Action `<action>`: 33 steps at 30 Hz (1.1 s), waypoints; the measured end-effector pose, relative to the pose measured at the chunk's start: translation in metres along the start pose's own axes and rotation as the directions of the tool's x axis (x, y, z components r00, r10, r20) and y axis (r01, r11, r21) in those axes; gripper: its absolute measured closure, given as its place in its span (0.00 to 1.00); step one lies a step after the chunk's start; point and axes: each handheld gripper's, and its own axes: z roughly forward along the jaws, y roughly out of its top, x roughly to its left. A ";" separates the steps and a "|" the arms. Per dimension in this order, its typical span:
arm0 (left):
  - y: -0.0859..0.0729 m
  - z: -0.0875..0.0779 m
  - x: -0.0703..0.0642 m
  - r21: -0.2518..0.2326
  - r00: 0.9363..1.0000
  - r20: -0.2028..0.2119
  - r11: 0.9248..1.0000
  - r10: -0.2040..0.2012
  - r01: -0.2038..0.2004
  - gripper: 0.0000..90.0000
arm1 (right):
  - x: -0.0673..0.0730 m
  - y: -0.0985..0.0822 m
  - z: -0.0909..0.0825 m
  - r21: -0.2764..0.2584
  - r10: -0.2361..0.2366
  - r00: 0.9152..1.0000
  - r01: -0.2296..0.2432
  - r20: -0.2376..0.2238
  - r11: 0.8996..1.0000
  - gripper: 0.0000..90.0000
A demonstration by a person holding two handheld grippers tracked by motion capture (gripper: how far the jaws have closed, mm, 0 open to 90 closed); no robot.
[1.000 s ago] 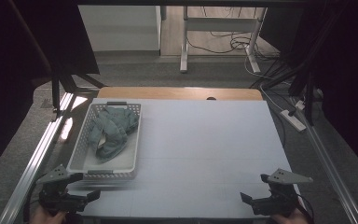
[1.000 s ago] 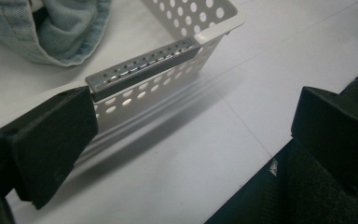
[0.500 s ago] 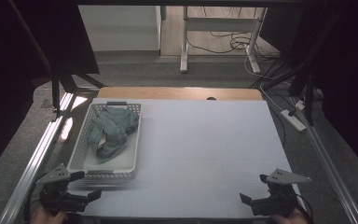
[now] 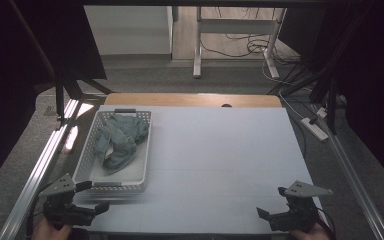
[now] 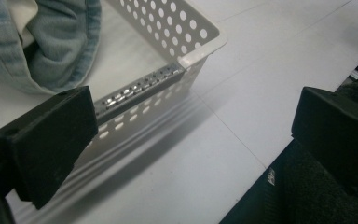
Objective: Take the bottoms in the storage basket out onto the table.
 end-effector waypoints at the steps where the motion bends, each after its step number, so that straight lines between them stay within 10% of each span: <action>1: 0.000 0.000 0.000 0.000 1.000 0.000 1.000 0.000 0.000 0.00 | 0.000 0.000 0.000 0.000 0.000 1.000 0.000 0.000 1.000 0.00; 33: 0.033 0.008 0.014 -0.011 0.999 -0.041 1.000 0.001 -0.001 0.00 | 0.000 0.001 0.002 0.021 0.002 1.000 -0.002 -0.002 1.000 0.00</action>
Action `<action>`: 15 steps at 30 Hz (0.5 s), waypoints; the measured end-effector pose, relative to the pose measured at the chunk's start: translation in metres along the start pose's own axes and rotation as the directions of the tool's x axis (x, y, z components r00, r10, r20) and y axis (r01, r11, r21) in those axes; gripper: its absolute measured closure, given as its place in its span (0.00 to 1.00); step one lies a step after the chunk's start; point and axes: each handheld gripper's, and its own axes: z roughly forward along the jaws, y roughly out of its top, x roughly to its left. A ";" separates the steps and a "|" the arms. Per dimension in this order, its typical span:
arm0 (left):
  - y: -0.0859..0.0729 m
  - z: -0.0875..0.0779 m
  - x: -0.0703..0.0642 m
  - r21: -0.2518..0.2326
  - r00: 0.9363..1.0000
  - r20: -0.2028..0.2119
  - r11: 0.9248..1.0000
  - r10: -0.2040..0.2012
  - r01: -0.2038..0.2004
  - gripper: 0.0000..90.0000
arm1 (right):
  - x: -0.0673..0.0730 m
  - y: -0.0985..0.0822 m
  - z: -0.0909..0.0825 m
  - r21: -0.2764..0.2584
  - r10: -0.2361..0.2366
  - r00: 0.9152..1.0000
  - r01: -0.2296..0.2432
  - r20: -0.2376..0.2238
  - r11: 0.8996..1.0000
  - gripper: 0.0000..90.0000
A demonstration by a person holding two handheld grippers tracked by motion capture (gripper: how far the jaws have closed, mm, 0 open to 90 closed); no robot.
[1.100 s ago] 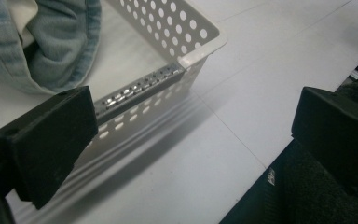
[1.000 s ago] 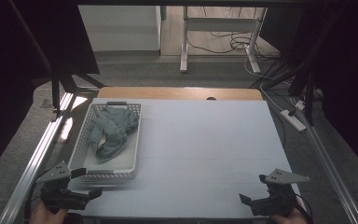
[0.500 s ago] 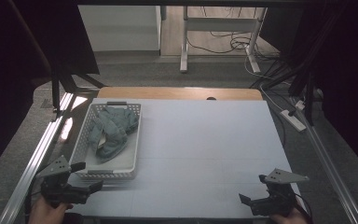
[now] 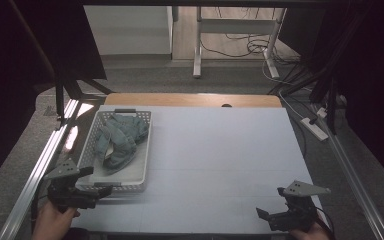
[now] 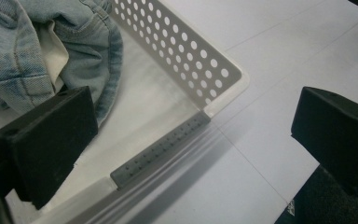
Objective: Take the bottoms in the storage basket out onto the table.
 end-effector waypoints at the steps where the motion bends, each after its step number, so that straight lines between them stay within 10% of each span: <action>1: 0.001 0.001 0.001 0.002 1.000 -0.001 1.000 0.003 -0.003 0.00 | 0.000 0.000 0.000 0.001 -0.001 1.000 0.001 0.000 1.000 0.00; 15: 0.021 0.015 0.010 0.025 1.000 0.003 1.000 -0.009 0.009 0.00 | 0.000 0.000 0.001 0.008 -0.003 1.000 0.003 -0.001 1.000 0.00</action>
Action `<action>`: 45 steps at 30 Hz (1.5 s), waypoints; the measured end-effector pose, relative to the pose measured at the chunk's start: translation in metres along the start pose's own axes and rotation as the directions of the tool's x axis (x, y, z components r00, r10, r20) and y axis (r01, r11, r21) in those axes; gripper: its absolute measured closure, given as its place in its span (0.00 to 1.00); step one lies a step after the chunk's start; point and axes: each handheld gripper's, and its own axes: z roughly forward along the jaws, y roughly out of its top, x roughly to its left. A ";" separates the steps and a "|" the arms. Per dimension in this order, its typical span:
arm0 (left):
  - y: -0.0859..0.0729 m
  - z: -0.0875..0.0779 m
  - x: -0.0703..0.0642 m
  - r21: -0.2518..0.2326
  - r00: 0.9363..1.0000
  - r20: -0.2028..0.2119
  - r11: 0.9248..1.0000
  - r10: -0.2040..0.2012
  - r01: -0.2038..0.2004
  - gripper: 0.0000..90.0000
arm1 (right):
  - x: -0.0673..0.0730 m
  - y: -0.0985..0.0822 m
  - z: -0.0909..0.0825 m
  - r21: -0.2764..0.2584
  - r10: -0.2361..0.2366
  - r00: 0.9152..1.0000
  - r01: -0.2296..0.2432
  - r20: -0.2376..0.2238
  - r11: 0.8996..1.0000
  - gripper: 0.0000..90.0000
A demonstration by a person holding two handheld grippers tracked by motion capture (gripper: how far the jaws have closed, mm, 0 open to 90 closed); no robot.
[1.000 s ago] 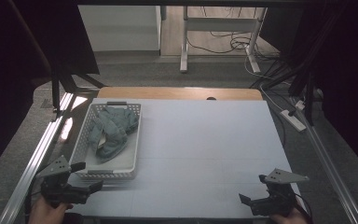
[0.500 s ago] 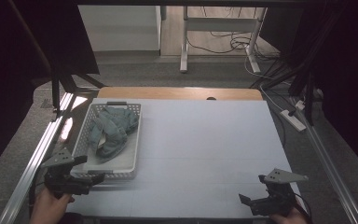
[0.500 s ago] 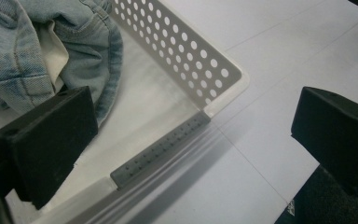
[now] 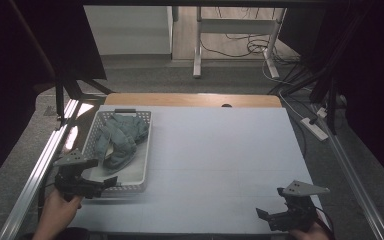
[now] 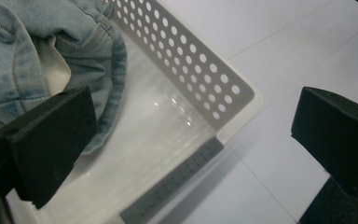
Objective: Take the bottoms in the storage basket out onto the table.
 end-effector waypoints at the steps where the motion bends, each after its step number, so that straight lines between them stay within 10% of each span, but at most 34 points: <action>1: 0.001 0.001 0.001 0.000 1.000 0.001 1.000 -0.001 0.001 0.00 | 0.000 0.000 0.000 0.003 0.000 1.000 0.000 0.001 1.000 0.00; 45: 0.058 0.046 0.048 0.069 1.000 0.004 0.997 -0.025 0.024 0.00 | 0.000 0.001 0.002 0.024 -0.008 1.000 0.009 -0.011 1.000 0.00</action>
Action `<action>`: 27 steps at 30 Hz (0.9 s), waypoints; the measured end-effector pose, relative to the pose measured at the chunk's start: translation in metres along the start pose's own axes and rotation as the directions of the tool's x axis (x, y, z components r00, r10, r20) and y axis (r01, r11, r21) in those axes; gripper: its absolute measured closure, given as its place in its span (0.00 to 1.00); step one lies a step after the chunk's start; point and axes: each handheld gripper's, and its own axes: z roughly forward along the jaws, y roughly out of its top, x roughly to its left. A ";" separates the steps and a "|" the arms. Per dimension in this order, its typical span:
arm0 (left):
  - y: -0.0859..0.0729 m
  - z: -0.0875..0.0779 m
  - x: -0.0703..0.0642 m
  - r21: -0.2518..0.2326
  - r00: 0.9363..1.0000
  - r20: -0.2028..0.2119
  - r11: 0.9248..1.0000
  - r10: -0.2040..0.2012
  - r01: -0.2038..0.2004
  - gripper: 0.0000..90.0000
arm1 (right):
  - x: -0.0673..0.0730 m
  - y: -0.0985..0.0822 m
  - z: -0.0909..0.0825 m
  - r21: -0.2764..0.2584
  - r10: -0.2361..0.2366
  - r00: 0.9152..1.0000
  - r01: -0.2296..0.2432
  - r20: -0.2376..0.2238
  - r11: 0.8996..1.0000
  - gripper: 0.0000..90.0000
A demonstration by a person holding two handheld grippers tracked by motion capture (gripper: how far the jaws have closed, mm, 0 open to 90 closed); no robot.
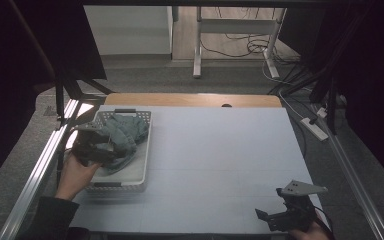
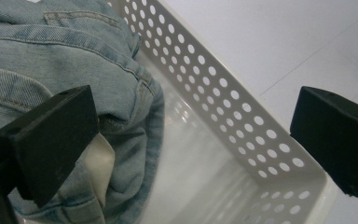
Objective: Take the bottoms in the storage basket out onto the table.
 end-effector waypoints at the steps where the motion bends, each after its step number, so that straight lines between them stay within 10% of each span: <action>1: 0.002 0.001 0.002 0.002 1.000 -0.001 1.000 0.002 -0.002 0.00 | 0.000 0.000 0.000 0.002 0.000 1.000 0.000 0.000 1.000 0.00; 27: 0.032 0.017 0.038 0.004 0.995 -0.074 0.998 -0.059 0.059 0.01 | 0.001 0.000 0.002 0.014 -0.005 1.000 0.005 -0.005 1.000 0.00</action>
